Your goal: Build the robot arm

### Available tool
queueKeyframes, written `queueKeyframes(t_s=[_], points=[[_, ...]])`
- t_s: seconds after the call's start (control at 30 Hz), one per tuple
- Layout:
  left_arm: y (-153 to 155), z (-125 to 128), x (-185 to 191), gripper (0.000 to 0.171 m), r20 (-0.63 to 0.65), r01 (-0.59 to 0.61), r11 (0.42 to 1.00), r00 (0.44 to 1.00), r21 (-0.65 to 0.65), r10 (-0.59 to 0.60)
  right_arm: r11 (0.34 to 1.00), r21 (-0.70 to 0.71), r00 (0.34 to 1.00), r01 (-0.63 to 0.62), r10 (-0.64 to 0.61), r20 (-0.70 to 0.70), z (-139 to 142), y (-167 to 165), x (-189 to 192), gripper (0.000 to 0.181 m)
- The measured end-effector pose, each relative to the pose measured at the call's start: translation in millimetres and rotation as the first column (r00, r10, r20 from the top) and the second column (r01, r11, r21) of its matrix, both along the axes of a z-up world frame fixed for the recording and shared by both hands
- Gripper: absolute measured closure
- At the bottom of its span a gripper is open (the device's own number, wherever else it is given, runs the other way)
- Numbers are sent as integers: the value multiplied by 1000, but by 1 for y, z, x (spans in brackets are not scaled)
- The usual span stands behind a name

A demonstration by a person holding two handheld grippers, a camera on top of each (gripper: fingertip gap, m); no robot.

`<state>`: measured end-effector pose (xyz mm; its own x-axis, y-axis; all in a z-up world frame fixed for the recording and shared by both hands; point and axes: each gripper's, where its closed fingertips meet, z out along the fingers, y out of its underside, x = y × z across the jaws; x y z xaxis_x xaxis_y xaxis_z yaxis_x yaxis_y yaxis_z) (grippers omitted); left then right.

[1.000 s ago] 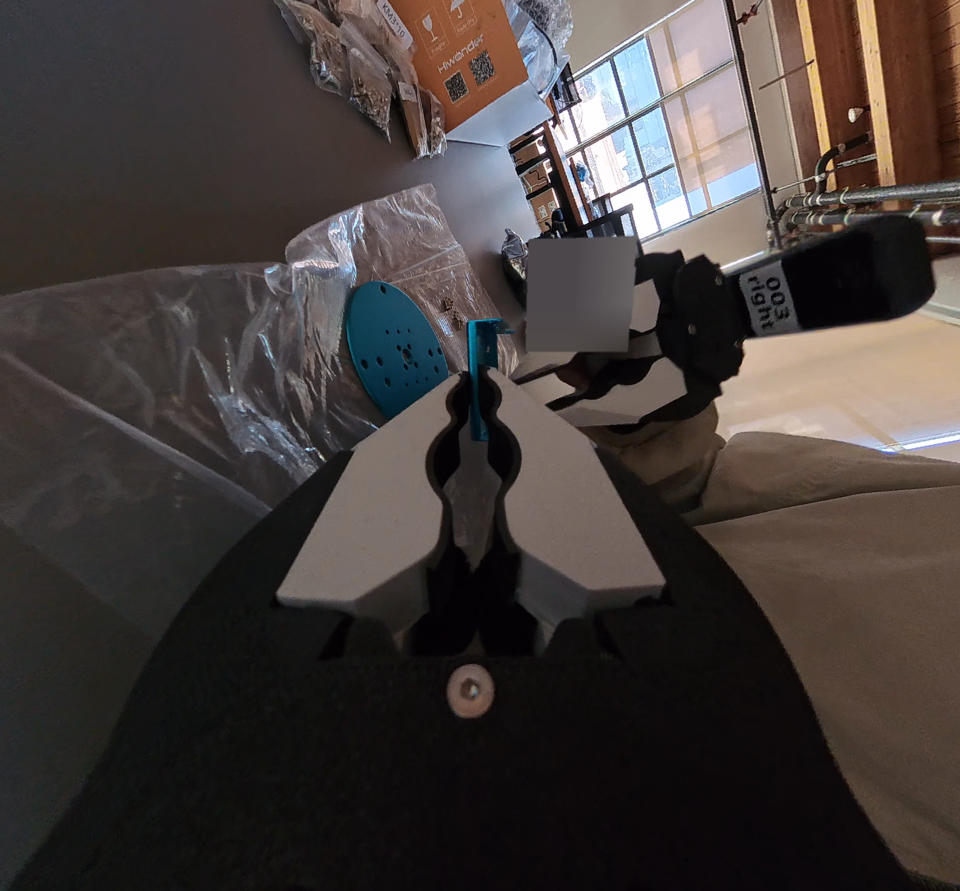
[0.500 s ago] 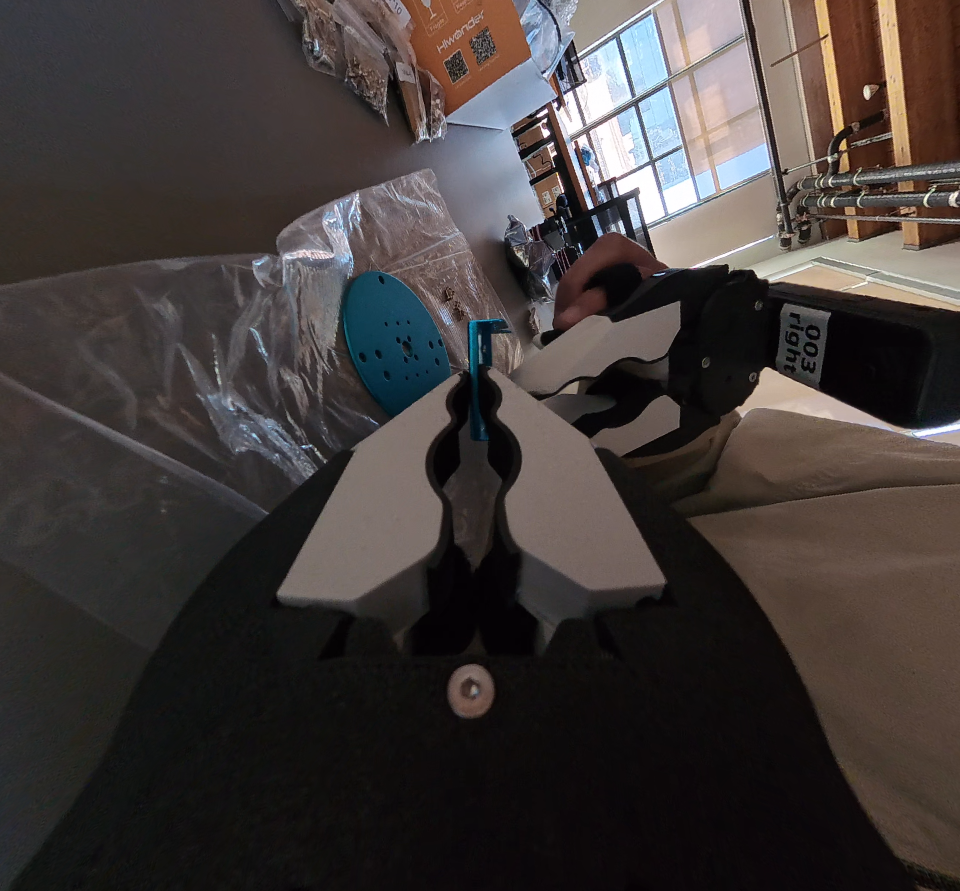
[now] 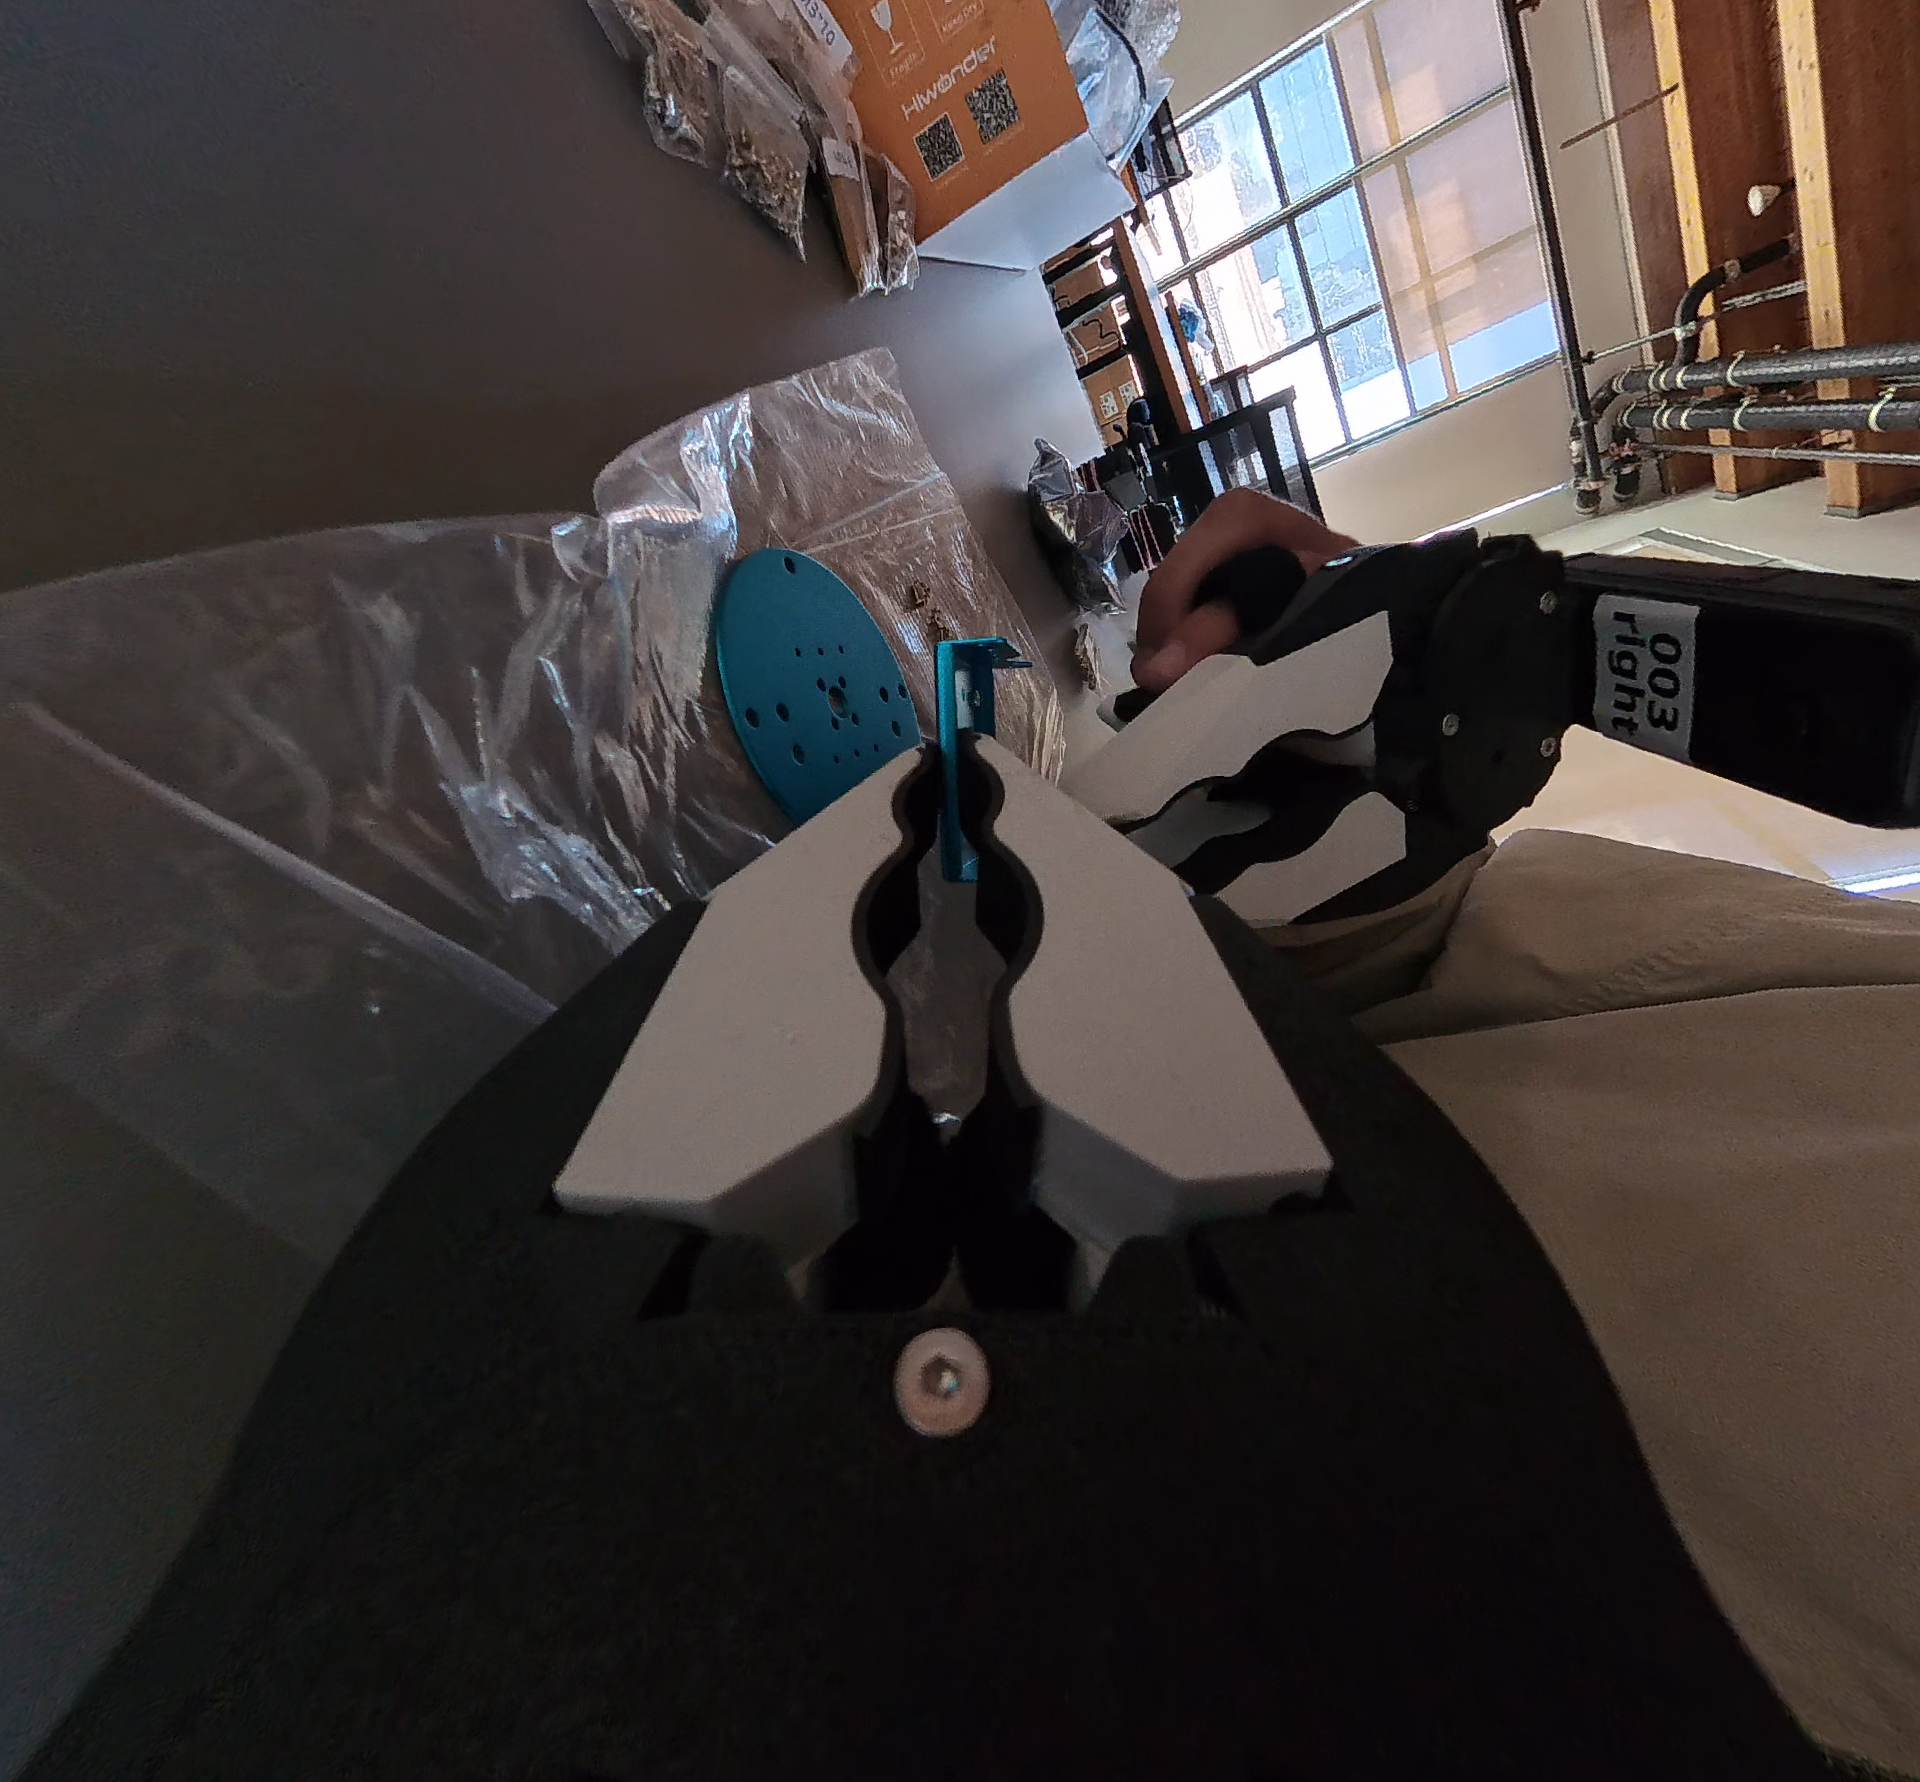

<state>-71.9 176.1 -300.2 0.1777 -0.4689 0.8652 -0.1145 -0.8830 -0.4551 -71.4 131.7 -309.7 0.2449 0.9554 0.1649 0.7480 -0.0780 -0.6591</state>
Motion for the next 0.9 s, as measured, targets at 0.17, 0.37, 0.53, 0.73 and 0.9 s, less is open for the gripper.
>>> queueKeyframes(t_s=[0.17,0.37,0.53,0.73,0.9], points=[[1,0,0,170,1,-2,1000,1000,-1,2,999,31,1000,24,-23,-10,3,4,5,163],[-5,2,1,170,17,33,999,999,-13,-33,984,177,999,-18,13,32,4,4,5,162],[-10,3,3,170,12,65,998,998,-5,-65,983,167,993,-75,59,99,-5,0,4,161],[-12,-2,4,170,-15,75,997,997,2,-75,986,111,976,-124,100,195,-14,-2,2,164],[-13,-3,5,171,-25,80,997,996,17,-80,993,25,986,-116,112,122,-9,-5,0,169]])
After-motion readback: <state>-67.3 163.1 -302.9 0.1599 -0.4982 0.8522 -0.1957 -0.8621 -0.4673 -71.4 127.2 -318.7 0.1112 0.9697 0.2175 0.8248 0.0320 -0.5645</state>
